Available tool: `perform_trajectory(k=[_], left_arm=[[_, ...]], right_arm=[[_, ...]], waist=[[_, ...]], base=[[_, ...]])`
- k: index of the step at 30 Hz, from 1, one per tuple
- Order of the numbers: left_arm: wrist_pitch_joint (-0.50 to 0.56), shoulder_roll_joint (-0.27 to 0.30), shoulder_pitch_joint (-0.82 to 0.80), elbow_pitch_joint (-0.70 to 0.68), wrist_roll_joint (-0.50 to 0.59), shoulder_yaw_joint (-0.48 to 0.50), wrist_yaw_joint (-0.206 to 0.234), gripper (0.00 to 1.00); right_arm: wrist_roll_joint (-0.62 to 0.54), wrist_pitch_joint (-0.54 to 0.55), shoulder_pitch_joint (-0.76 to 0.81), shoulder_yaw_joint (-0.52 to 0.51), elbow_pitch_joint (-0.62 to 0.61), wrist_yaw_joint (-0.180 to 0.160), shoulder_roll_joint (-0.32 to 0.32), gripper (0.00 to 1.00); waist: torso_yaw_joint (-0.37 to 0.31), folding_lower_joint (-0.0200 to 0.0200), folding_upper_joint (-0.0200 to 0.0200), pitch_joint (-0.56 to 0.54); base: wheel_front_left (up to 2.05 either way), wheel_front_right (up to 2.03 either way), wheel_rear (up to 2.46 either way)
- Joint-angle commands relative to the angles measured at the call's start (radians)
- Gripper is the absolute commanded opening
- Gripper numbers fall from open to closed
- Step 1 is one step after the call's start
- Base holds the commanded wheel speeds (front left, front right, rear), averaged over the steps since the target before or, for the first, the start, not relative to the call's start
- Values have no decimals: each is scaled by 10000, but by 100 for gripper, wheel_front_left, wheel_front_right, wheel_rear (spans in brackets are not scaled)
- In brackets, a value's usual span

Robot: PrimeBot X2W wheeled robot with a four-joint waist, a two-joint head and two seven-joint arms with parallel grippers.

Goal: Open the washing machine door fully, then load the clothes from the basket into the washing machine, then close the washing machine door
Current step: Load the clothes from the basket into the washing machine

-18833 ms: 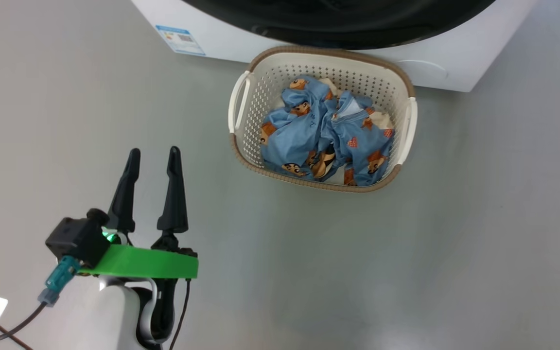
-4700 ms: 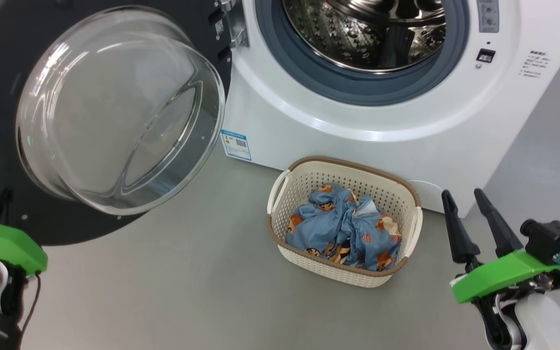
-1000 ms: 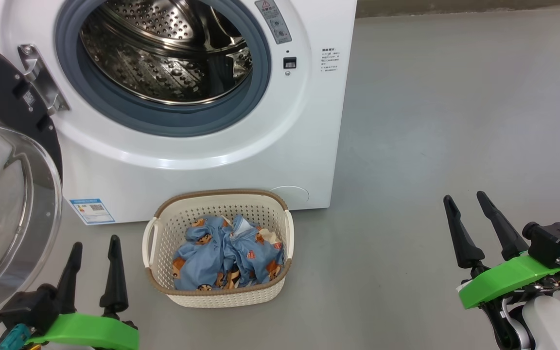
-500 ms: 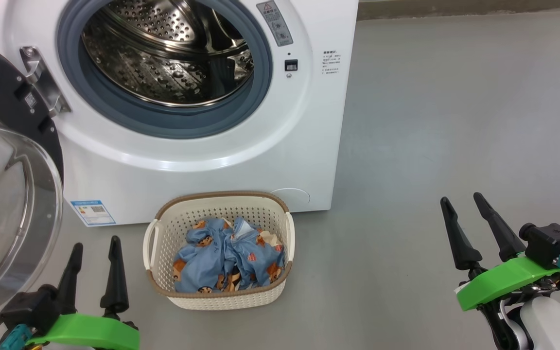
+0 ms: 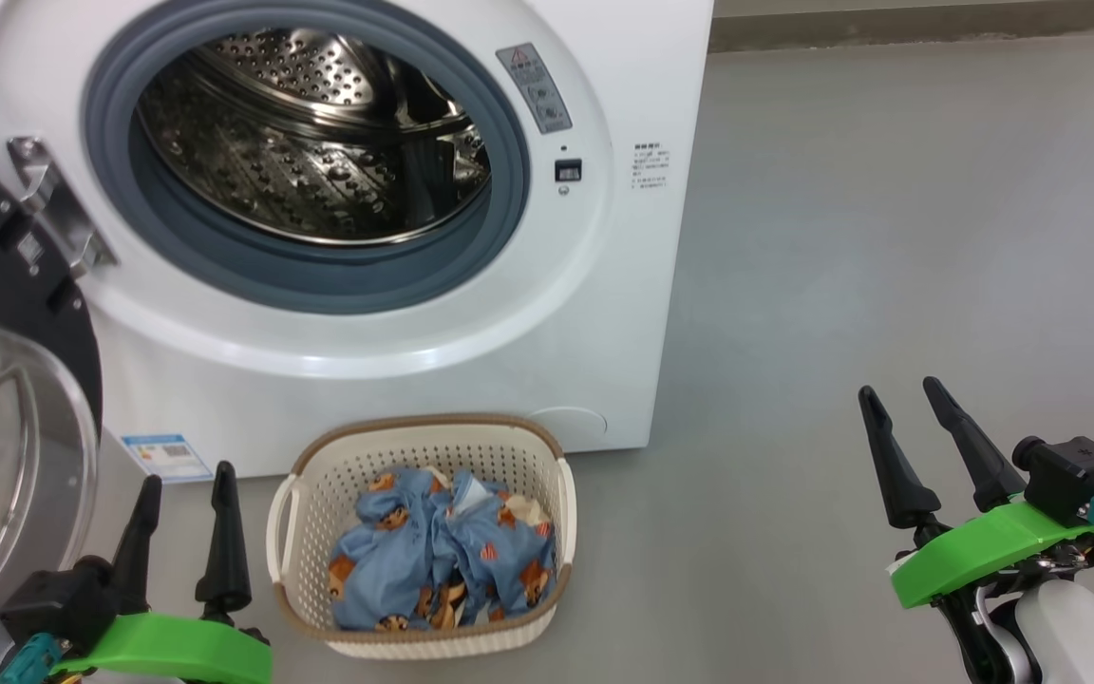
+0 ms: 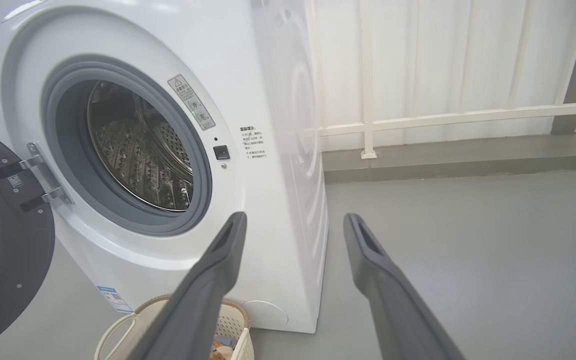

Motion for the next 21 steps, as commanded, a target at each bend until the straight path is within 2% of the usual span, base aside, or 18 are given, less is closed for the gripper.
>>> perform_trajectory(k=[1,12,21], left_arm=[[-133,227,-300,-165,31,385,25,100],[-134,247,-343,-105,-39,426,8,100],[-134,268,-339,-88,-63,416,-9,100]], right_arm=[[19,-122,-311,84,-236,58,-128,100],[3,-122,-321,15,-228,58,-67,100],[-8,-122,-323,0,-227,58,-30,100]], waist=[[9,0,0,19],[51,0,0,69],[53,0,0,67]], base=[[149,-151,2],[137,-142,5],[46,-46,0]])
